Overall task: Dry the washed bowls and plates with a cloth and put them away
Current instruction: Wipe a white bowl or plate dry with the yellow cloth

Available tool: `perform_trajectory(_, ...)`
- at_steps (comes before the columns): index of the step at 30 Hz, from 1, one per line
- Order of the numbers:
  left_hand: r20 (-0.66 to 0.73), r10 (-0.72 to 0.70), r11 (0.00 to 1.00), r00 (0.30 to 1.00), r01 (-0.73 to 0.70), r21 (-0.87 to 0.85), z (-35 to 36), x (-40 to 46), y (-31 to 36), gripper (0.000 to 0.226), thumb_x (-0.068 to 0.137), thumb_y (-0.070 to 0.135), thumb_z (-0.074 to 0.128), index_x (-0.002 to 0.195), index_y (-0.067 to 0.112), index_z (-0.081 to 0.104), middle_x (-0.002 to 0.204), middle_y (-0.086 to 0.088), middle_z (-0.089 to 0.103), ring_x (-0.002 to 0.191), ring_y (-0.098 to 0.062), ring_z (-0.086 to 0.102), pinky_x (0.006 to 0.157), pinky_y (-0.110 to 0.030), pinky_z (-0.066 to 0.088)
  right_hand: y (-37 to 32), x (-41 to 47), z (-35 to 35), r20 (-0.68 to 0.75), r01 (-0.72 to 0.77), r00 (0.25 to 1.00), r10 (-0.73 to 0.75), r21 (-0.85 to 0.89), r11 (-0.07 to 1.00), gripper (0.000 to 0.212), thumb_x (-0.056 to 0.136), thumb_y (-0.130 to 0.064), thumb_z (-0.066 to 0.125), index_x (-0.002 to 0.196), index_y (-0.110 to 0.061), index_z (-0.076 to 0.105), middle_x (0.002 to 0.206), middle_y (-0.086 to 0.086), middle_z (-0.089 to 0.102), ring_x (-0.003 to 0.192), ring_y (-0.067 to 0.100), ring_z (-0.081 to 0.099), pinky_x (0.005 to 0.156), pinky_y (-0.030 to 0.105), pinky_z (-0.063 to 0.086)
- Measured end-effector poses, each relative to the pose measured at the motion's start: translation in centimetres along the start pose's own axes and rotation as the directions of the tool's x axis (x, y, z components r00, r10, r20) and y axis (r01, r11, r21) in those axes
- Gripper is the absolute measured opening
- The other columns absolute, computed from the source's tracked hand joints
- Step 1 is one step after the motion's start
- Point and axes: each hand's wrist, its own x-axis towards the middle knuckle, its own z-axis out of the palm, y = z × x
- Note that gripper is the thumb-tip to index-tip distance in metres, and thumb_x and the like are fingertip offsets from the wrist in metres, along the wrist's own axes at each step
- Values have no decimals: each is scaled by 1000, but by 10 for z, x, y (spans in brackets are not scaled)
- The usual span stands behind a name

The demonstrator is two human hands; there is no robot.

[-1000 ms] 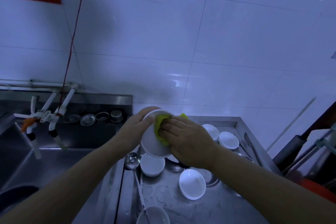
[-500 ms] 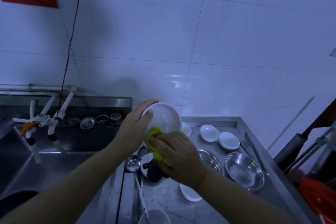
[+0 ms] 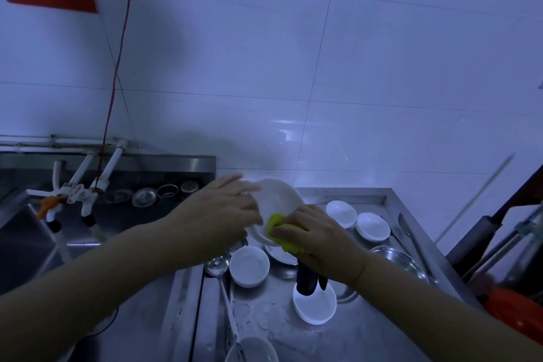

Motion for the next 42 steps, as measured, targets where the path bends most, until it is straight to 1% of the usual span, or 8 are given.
perform_trajectory(8,119,-219,893,968,248,-375,13,-4,8,9,78,19,62,86,20,66,82,5,66,73,-17,63,60,-23,46,-1,-4,-1,-160,-193,957,242,273,943,34,82,-2,66,116,-3,64,113,12,62,101,28,57,89,37,46)
perform_trajectory(13,464,-513,-142,722,461,-876,23,-7,16,8,92,5,54,91,7,62,81,-8,63,75,-22,56,70,-30,45,1,-2,-8,-332,-374,777,535,441,816,37,84,-20,61,120,-12,61,120,-13,55,112,16,52,98,22,39)
perform_trajectory(19,460,-620,-514,635,114,-850,26,23,45,17,90,4,48,102,4,60,88,-15,68,78,-24,62,66,-29,52,-17,12,16,-362,-225,886,289,209,952,57,93,-51,44,132,-10,46,137,11,43,132,27,38,113,37,28)
perform_trajectory(23,409,-609,-541,680,22,-841,23,32,48,29,85,9,51,112,2,60,100,-19,67,88,-25,63,77,-34,51,-21,18,19,-445,-202,857,259,172,964,40,100,-42,39,122,-15,59,135,6,49,136,21,37,114,55,23)
perform_trajectory(27,353,-609,-469,710,36,-883,20,34,47,31,87,-6,45,115,-2,59,101,-19,69,89,-21,65,75,-26,52,-10,38,4,-465,-288,757,460,394,873,24,90,-28,56,102,-16,72,123,-5,58,130,18,46,108,36,35)
perform_trajectory(32,321,-639,-432,699,19,-902,14,33,41,30,85,-7,49,108,6,64,100,-11,72,89,-16,67,75,-22,54,10,49,-16,-131,-316,544,829,883,347,28,87,-4,53,97,-18,75,113,-3,70,112,12,61,96,32,45)
perform_trajectory(36,331,-649,-523,684,-86,-848,12,35,30,35,82,1,46,114,2,59,106,-11,69,94,-17,65,81,-26,53,11,48,-15,-41,-283,474,880,939,196,33,91,-5,48,104,-21,74,114,2,69,104,13,63,86,26,50)
perform_trajectory(42,364,-677,-629,640,-245,-738,18,34,21,37,78,6,46,113,3,59,105,-10,67,93,-16,65,81,-25,54,-2,48,-8,-246,-383,481,842,804,454,36,88,-18,54,117,-39,57,117,-26,61,111,-3,54,89,8,41)
